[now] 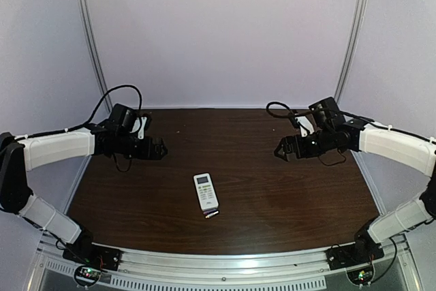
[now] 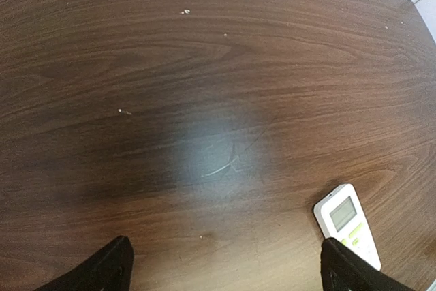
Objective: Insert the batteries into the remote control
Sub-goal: Pick up the remote control from the center of the board.
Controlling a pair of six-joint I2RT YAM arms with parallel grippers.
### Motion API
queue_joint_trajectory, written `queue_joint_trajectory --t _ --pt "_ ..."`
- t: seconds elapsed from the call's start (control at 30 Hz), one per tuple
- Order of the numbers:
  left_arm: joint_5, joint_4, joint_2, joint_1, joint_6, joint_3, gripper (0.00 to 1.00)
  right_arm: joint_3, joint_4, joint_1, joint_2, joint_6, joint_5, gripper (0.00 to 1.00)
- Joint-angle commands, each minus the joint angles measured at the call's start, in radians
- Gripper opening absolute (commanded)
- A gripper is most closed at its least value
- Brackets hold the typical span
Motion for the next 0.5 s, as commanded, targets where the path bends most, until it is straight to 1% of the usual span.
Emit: queue_joint_trajectory --t 0.0,0.17,0.27,0.47 --pt "0.011 0.025 -0.005 -0.006 -0.038 0.007 0.97 0.093 -0.046 0.07 0.062 -0.013 0.099 1.0" --pt "-0.04 0.039 -0.061 -0.005 -0.079 -0.024 0.98 0.204 -0.06 0.181 0.17 0.017 0.176 1.0" --pt "-0.118 0.003 -0.063 0.001 -0.107 -0.017 0.97 0.288 -0.082 0.275 0.266 0.039 0.229 1.0" --pt "-0.127 -0.018 -0.084 0.043 -0.167 -0.041 0.98 0.509 -0.166 0.442 0.496 0.059 0.336 1.0"
